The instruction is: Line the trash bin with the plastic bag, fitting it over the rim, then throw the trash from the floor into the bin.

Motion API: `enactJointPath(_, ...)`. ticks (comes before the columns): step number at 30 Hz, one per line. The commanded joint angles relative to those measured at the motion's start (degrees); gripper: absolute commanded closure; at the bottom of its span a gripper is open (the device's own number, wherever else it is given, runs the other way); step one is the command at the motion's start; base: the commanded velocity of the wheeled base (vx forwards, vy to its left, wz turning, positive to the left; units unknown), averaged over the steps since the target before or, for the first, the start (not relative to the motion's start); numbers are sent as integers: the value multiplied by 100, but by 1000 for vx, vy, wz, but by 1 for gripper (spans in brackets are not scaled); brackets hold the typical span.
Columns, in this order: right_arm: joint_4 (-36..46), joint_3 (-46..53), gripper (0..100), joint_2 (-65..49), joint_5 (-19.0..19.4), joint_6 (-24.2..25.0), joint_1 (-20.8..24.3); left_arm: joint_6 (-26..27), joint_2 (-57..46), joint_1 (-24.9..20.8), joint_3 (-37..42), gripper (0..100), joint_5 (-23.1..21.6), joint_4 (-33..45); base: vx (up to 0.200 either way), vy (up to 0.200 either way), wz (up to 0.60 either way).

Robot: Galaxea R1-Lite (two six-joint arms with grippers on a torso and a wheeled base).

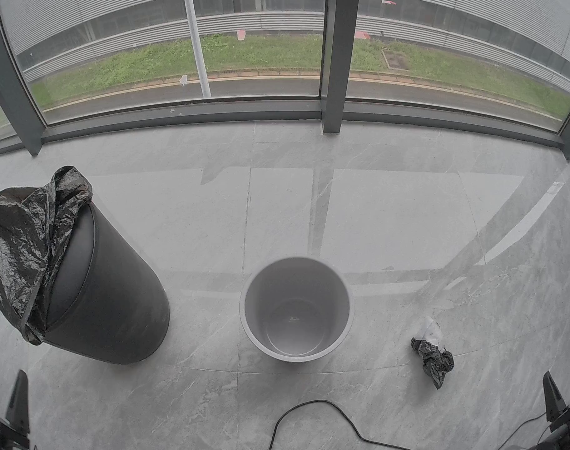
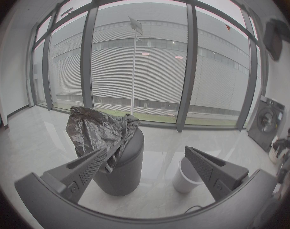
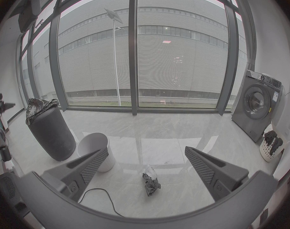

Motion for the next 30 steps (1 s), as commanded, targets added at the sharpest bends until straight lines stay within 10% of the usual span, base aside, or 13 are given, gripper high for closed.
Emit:
enactJointPath(1, 10, 92, 0, -31, 2, -35, 19, -920, 2903, 192, -1783, 0, 455, -383, 0, 0, 0)
enactJointPath(9, -69, -927, 0, 839, 511, -510, -131, -647, 4177, 1580, -2390, 0, 51, -700, 0, 0, 0)
enactJointPath(13, -552, -1648, 0, 2263, 573, -580, -113, 249, 4265, 1616, -2381, 0, -573, -744, 0, 0, 0)
enactJointPath(20, -1581, -1217, 0, 2992, 582, -668, 27, 12, 4362, 1791, -2530, 0, -661, -1201, 0, 0, 0)
enactJointPath(30, -1642, -1217, 0, 3177, 573, -659, 405, -331, 3702, 1712, -2451, 0, -1417, 197, 0, 100, 0)
